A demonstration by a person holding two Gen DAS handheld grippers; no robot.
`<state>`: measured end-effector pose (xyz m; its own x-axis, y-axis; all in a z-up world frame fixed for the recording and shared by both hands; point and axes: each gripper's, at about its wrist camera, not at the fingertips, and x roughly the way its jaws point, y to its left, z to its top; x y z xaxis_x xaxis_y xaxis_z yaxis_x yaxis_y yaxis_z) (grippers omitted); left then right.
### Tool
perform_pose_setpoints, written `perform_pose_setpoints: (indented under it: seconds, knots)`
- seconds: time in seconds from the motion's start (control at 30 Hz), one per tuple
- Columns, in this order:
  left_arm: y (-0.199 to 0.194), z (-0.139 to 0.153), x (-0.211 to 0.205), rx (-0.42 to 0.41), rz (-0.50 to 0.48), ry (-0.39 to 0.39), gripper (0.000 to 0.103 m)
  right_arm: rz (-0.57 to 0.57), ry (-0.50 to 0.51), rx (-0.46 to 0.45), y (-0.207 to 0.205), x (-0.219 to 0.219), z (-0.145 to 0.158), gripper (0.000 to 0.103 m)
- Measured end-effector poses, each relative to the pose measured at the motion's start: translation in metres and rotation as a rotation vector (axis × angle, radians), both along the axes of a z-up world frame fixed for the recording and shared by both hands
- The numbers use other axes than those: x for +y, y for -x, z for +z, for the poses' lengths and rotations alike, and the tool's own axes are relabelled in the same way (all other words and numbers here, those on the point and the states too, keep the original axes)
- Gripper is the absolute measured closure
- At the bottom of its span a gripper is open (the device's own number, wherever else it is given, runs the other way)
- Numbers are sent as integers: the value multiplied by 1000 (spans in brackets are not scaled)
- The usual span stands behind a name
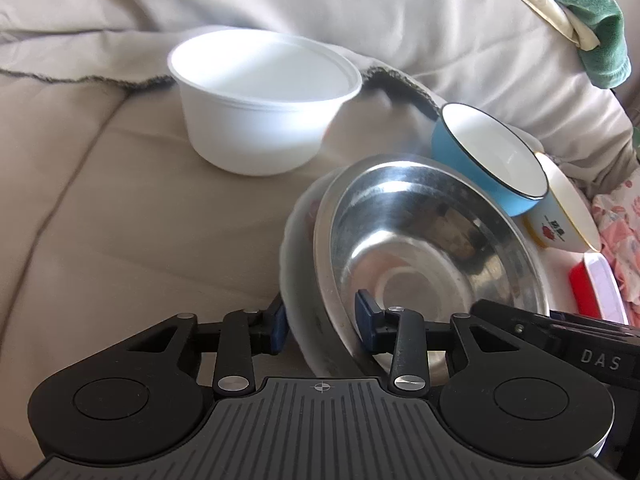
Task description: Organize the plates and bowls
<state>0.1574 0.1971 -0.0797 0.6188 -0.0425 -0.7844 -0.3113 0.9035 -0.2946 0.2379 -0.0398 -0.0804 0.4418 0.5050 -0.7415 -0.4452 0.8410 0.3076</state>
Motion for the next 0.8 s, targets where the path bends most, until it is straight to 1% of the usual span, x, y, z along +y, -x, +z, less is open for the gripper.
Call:
perform_pose_setpoints:
  seconds: [0.03, 0.1, 0.2, 0.27, 0.3, 0.33, 0.37, 0.4, 0.47, 0.5, 0.57, 0.6, 0.63, 0.7, 0.8]
  knots:
    - [2, 3, 0, -10, 9, -19, 68, 5, 0, -1, 0, 0, 1, 47]
    - [6, 13, -4, -40, 34, -63, 68, 3, 8, -27, 0, -3, 5, 47]
    - [12, 34, -10, -92, 96, -127, 68, 0, 26, -99, 3, -15, 19, 47]
    - [16, 52, -17, -138, 147, -183, 68, 4, 16, -136, 3, -33, 33, 47]
    - [15, 61, -22, -168, 160, -199, 68, 1, 9, -156, 3, -44, 40, 47]
    - [13, 72, -30, -201, 152, -199, 68, -9, 6, -176, 3, -57, 48, 47]
    - [8, 81, -39, -230, 119, -181, 68, -27, 9, -194, 1, -71, 54, 46]
    - [0, 89, -51, -250, 66, -151, 68, -54, 21, -208, -3, -87, 60, 44]
    - [-23, 96, -81, -256, -82, -61, 68, -122, 49, -220, -14, -119, 67, 43]
    - [-37, 95, -98, -242, -161, 4, 68, -163, 64, -224, -20, -135, 68, 42]
    - [-66, 85, -135, -180, -288, 134, 68, -270, 99, -221, -33, -168, 65, 41]
    - [-79, 77, -155, -141, -337, 182, 68, -322, 108, -213, -39, -184, 62, 41]
    - [-92, 69, -175, -104, -376, 211, 68, -363, 105, -201, -44, -199, 59, 41]
    - [-114, 53, -209, -39, -429, 226, 68, -435, 78, -144, -56, -228, 49, 41]
    - [-137, 28, -246, 42, -441, 194, 68, -488, 38, -11, -73, -260, 27, 41]
